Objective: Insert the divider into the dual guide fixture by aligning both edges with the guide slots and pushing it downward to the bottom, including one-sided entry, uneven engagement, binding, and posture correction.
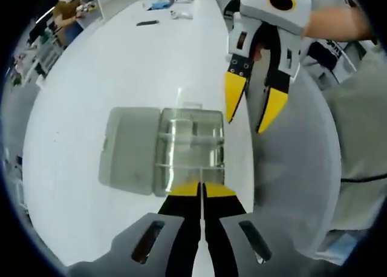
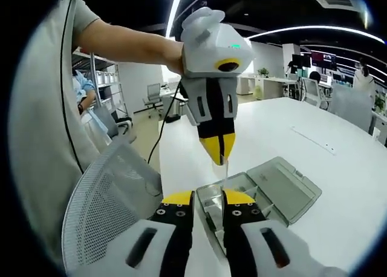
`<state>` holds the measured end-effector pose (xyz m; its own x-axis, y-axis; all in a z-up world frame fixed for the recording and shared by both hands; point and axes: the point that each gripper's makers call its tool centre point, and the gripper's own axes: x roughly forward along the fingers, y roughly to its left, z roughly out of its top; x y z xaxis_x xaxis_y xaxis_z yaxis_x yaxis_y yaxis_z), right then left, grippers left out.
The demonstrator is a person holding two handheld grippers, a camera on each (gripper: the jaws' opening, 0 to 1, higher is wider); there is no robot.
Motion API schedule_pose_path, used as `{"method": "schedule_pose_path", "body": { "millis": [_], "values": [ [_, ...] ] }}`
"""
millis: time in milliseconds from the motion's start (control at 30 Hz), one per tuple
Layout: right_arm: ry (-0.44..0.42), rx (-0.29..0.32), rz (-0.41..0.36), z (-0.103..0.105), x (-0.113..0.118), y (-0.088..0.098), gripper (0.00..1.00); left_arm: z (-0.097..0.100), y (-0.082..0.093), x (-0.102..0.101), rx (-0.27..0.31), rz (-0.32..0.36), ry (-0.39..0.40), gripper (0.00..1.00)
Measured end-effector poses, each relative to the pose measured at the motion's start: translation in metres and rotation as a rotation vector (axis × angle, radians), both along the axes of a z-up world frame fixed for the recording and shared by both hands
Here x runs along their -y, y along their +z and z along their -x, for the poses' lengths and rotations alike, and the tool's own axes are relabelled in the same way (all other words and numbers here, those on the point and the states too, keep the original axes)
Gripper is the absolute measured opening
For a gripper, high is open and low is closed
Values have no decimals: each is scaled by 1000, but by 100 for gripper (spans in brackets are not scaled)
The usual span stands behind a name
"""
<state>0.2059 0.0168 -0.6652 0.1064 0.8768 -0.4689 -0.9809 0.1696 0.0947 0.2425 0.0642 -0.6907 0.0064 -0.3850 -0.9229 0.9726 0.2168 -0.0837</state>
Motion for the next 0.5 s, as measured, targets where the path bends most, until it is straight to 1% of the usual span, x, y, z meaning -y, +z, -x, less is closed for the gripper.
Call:
{"method": "schedule_pose_path", "body": {
  "millis": [200,300,400,500],
  "values": [
    [-1,3,25,0,2,-5,21,-6,-7,-1,7,-38,0,0],
    [-1,7,41,-2,4,-8,26,-6,-9,1,5,-43,-2,0],
    [-5,11,54,-3,4,-9,29,-8,-13,-2,7,-62,-3,0],
    [-9,10,65,-5,4,-12,33,-8,-14,-3,4,-66,4,0]
  ]
}}
